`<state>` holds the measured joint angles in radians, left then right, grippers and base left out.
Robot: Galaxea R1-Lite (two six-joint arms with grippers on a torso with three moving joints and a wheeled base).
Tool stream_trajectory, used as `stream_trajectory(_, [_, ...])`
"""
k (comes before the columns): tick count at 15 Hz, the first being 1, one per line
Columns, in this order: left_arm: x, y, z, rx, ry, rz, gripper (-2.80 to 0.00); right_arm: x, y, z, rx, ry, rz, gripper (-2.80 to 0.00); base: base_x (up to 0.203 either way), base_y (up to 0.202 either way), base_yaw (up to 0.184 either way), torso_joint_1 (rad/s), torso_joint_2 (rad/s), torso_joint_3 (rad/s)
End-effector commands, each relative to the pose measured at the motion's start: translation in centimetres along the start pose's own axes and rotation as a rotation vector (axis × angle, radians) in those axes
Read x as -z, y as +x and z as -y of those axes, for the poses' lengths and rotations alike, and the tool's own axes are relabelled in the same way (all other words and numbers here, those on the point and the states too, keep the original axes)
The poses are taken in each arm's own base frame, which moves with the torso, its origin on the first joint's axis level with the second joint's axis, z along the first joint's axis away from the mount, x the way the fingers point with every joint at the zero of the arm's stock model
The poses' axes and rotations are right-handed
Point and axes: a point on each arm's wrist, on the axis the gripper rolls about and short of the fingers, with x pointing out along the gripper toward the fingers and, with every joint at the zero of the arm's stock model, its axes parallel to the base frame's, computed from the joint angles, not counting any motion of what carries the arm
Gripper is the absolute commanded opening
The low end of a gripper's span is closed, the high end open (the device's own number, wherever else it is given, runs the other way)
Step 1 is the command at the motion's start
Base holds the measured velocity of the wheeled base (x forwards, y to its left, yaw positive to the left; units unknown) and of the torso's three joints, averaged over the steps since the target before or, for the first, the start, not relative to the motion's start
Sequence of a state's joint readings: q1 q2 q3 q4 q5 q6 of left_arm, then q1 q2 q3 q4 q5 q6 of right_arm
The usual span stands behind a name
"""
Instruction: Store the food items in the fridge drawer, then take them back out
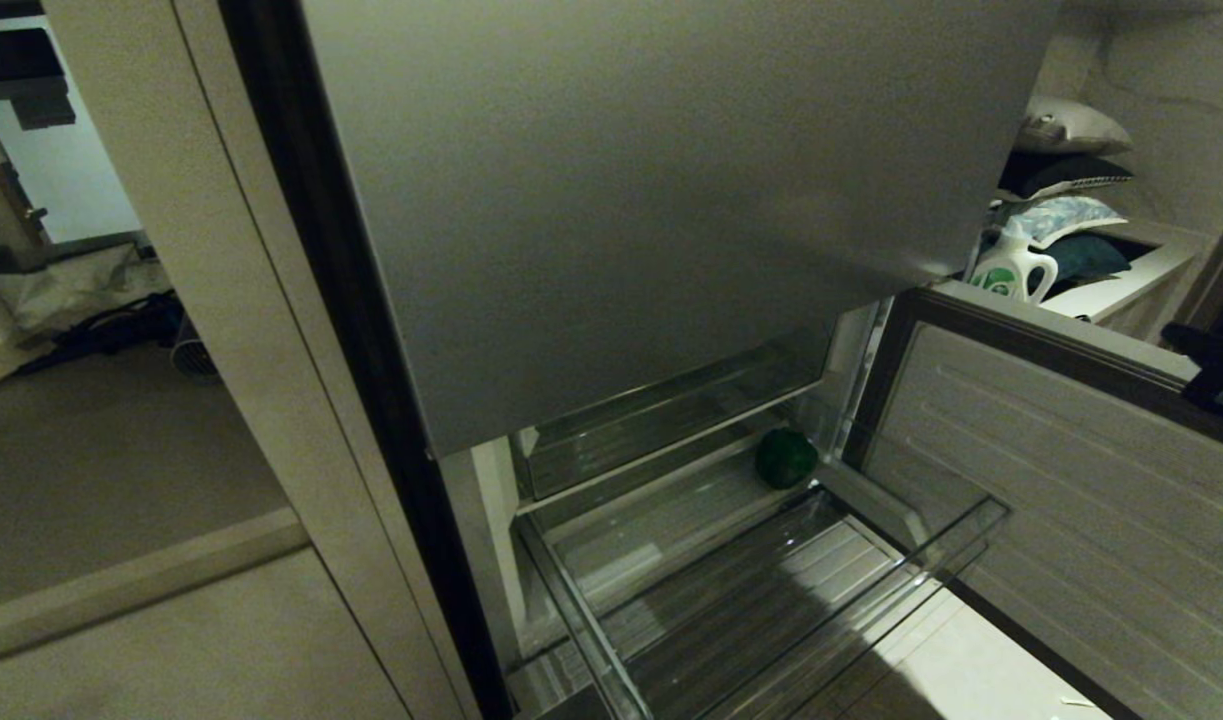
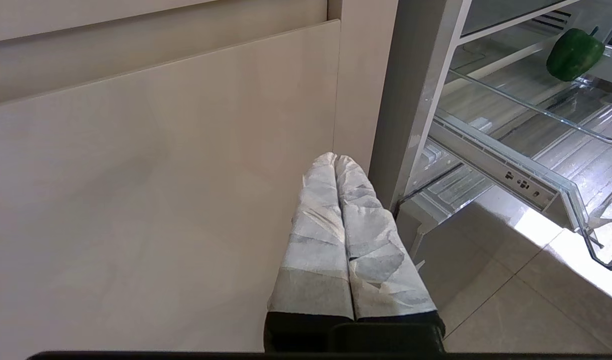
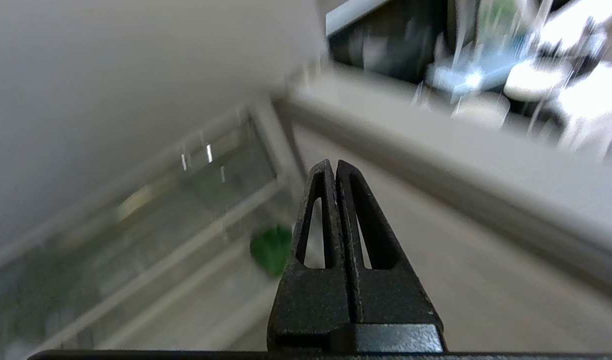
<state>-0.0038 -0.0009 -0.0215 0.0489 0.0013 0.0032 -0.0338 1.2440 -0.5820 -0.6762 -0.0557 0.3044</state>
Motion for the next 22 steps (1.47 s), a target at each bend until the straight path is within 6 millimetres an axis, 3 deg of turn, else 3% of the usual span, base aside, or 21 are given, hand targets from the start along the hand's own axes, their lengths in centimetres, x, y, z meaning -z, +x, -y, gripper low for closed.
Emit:
stream_trajectory(1, [0.0,0.0,0.0,-0.001,-0.001,-0.001,-2.8,3.6,3.9,0.4,0.021,-0.006,-0.153,-2.8,0.0,0.0,0.0,0.0,0.0,0.0])
stream_trajectory(5, [0.0,0.0,0.0,-0.001,0.0,-0.001,-2.8,6.3,9.7,0.4,-0.048,0.0,-0.298,-2.8,0.0,0.0,0.0,0.0,0.0,0.0])
stream_trajectory(8, [0.0,0.0,0.0,0.0,0.0,-0.001,-2.8,7.9,12.7,0.3,-0.113,0.022,-0.455,-2.8,0.0,0.0,0.0,0.0,0.0,0.0])
stream_trajectory(15, [0.0,0.0,0.0,-0.001,0.0,-0.001,-2.8,10.8,13.1,-0.9,-0.159,-0.04,-0.56,-2.8,0.0,0.0,0.0,0.0,0.0,0.0])
stream_trajectory(22, [0.0,0.0,0.0,-0.001,0.0,-0.001,-2.8,16.5,15.0,-3.6,-0.134,-0.309,-0.641,-2.8,0.0,0.0,0.0,0.0,0.0,0.0])
